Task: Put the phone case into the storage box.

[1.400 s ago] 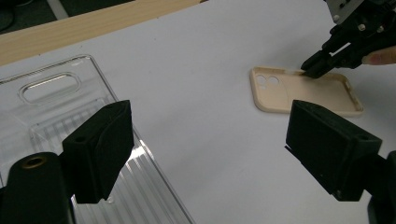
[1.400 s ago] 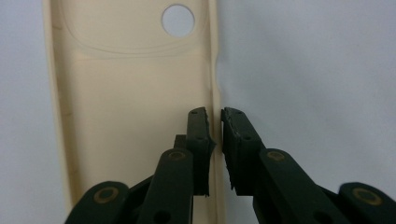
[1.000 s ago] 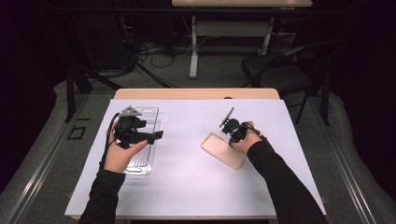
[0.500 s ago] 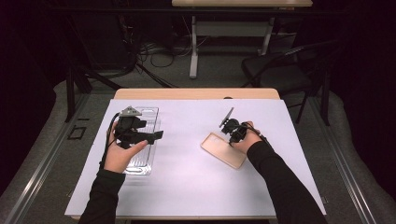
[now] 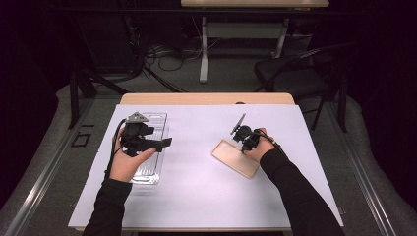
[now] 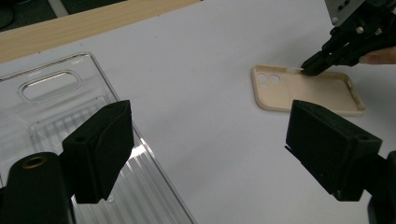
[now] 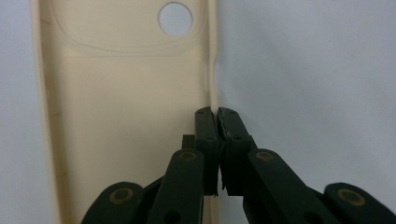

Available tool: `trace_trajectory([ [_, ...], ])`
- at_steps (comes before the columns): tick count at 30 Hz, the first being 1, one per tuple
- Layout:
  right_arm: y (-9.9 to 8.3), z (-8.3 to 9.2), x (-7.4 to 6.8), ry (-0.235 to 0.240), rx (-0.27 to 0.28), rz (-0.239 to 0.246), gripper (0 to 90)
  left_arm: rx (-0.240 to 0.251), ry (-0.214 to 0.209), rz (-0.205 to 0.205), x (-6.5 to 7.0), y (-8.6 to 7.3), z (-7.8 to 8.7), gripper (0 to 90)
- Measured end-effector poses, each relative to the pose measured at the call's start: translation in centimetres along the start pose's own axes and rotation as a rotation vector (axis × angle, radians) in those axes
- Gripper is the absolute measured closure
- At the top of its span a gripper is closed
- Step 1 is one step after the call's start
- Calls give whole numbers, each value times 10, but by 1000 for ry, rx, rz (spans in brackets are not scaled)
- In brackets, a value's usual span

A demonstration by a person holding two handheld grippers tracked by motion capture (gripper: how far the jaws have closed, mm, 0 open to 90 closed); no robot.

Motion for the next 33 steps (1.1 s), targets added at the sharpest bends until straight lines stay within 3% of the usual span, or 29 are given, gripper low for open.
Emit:
trace_trajectory([
  [21, 0, 3, 1, 5, -16, -5, 883, 0, 0, 1, 0, 0, 0, 152],
  [22, 0, 2, 1, 5, 3, -8, 883, 1, -1, 1, 0, 0, 0, 152],
  [33, -1, 8, 3, 2, 13, -26, 883, 3, 2, -2, 0, 0, 1, 152],
])
Point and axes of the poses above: each handheld gripper's, and its own axes: z roughly backward along the jaws, y roughly out of its top, x roughly to its right, the point moved 1 cm from there along -z, roughly forward along the jaws, and after that the axes turned 14 degrees about -y, right-handed, at the moved point
